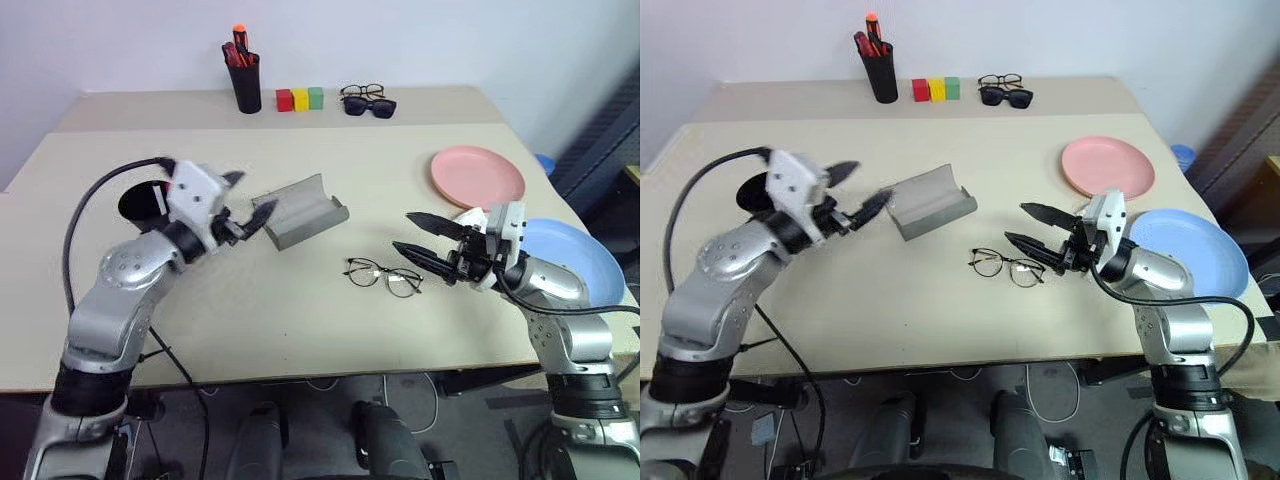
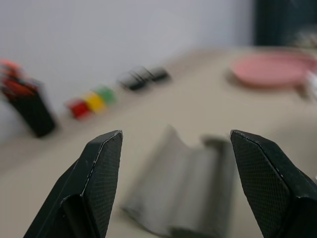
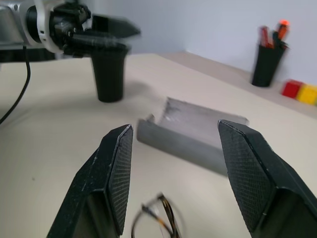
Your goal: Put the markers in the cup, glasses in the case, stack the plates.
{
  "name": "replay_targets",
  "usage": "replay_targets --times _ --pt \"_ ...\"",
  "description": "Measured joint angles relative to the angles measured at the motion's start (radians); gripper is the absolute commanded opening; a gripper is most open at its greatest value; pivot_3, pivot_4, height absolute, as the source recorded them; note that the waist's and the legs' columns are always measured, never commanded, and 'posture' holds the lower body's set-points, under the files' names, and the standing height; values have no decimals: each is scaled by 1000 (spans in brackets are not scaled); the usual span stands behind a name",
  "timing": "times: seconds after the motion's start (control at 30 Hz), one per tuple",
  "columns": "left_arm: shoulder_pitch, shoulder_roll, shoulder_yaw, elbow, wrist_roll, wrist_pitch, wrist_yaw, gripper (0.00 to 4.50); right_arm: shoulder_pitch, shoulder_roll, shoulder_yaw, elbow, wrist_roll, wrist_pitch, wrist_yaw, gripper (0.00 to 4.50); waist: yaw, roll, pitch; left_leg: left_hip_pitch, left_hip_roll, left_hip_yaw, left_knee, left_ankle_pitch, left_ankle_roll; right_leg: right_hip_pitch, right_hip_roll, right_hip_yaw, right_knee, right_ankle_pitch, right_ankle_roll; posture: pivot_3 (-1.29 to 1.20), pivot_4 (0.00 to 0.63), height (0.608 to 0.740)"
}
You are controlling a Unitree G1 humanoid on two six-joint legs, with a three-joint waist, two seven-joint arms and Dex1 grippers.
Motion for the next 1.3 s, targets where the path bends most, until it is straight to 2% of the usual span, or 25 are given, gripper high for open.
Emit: replay_targets --times 0.1,0.23,0.33,0.47,0.5,0.53,0.77,0.93,1.03,1.17,1.3 --pt "-122 -26 -129 118 48 123 -34 3527 38 -1 -16 -35 0 -3 -25 2765 -2 0 0 0 0 0 0 0 0 0 0 0 -1 0 0 0 150 740" --pt "-206 -86 -265 257 133 127 -73 3527 67 1 -26 -49 0 -7 -52 2765 -1 0 0 -1 0 -1 -1 0 0 -1 0 0 -1 0 0 0 150 740" --pt "-265 -147 -347 369 204 126 -88 2650 80 2 -29 -60 -2 -19 -68 2765 1 0 0 -1 0 -1 0 0 0 -1 0 0 0 0 0 0 150 740" --pt "-312 -181 -385 461 267 122 -107 733 96 1 -37 -80 -1 -25 -85 2765 0 0 0 -1 0 -1 0 0 0 -1 0 0 -1 0 0 0 150 740" --pt "-318 -182 -386 473 279 117 -112 130 104 1 -42 -85 -1 -25 -90 2765 -1 0 0 -1 0 -1 -1 0 0 -1 0 0 -1 0 0 0 150 740" --pt "-320 -181 -386 480 287 115 -120 30 111 0 -46 -88 -1 -25 -92 2765 -1 0 0 -1 0 -1 -1 0 0 -1 0 0 -1 0 0 0 150 740" --pt "-311 -163 -382 491 321 61 -209 30 144 -1 -52 -122 -1 -25 -118 2765 0 0 0 -1 0 -1 0 0 0 -1 0 0 -1 0 0 0 150 740" --pt "-199 -38 -382 314 292 -15 -396 30 146 -2 -52 -125 -1 -27 -127 2765 -1 0 0 -1 0 -1 -2 0 0 -2 0 0 -1 0 0 0 150 740" --pt "-178 -3 -383 264 291 -30 -460 30 145 -2 -52 -125 -1 -27 -128 2765 5 0 0 -2 0 -1 1 0 0 -1 0 0 -1 0 0 0 150 740" --pt "-175 -4 -382 252 295 -32 -483 30 145 -3 -52 -126 -1 -27 -128 2765 4 0 0 -2 -1 -1 2 0 0 0 -1 1 -2 0 0 0 150 740" --pt "-175 -52 -391 253 312 -34 -481 30 148 -3 -52 -126 -1 -26 -129 2765 3 0 0 -2 -1 -2 1 0 0 0 0 0 -1 0 0 0 150 740"
